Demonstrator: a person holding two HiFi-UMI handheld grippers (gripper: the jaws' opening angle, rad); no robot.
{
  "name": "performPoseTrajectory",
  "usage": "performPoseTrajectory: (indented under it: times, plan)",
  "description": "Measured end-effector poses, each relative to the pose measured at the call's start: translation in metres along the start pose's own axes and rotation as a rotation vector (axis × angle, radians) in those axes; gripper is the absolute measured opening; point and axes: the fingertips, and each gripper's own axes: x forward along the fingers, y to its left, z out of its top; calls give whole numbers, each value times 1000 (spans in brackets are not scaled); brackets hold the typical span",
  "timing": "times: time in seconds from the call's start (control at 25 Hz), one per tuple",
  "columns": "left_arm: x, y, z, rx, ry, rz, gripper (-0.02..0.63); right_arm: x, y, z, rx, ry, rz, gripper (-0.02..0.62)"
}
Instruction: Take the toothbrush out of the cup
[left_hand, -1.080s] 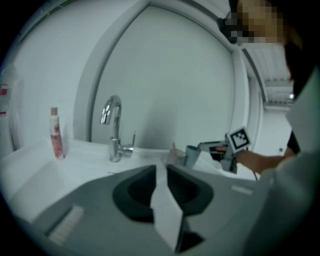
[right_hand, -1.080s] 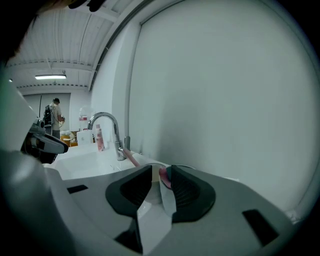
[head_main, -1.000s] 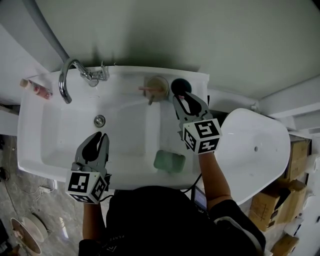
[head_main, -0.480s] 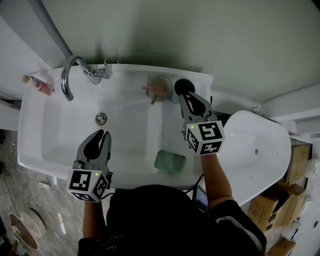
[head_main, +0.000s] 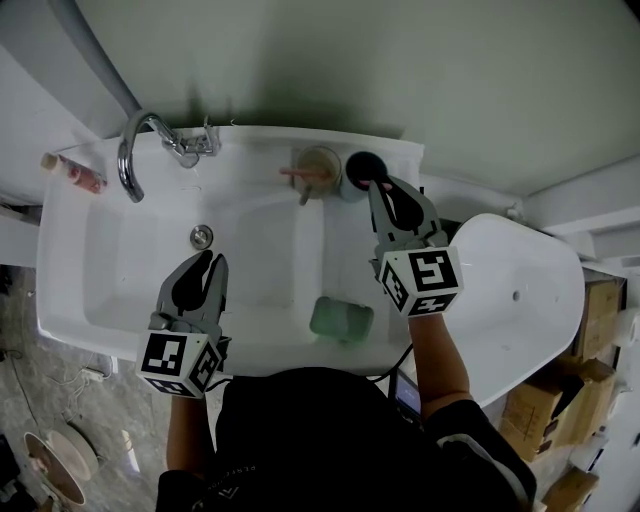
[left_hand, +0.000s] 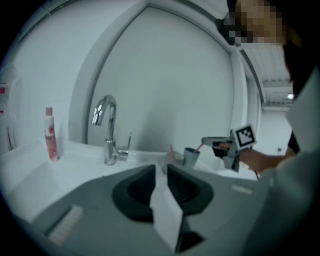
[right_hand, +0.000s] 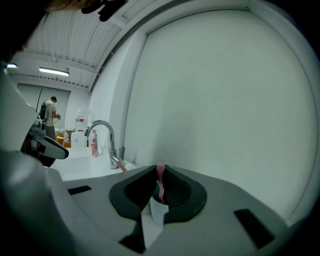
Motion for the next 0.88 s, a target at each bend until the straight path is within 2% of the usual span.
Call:
performPoseTrajectory:
  times: [0.48,0.68,0.88]
  plan:
    - [20,-19,25,36,-35,-188,77,-42,0,46,-10,-117,-137,37]
    - [26,-30,30,73,-35,-249,88,-74,6,67,24,-190,-170,37]
    - [31,-39,34,113,-37,-293,106,-107,18,79,93,-233,-166,37]
